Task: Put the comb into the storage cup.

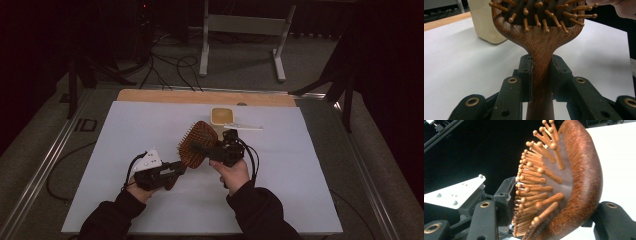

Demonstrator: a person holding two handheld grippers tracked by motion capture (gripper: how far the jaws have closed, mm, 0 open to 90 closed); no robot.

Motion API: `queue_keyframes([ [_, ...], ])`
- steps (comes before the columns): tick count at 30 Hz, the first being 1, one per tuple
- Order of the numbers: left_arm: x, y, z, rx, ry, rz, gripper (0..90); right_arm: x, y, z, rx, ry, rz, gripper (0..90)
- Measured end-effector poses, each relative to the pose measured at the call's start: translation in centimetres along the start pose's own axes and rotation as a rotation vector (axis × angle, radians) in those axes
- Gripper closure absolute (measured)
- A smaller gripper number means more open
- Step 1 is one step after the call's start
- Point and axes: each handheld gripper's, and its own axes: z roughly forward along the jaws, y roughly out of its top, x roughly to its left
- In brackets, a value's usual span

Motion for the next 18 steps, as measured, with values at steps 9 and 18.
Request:
queue_keyframes([
  [9,-0.19,-0.05,0.48,0.003,0.009,0.009,73.6,-0.13,0.0,-0.25,-0.002,0.003,0.017,50.6],
  [18,-0.25,-0.29,0.88,0.02,-0.012,-0.026,54.8,0.37,0.2,-0.62,-0.002,-0.029,-0.046,52.9],
])
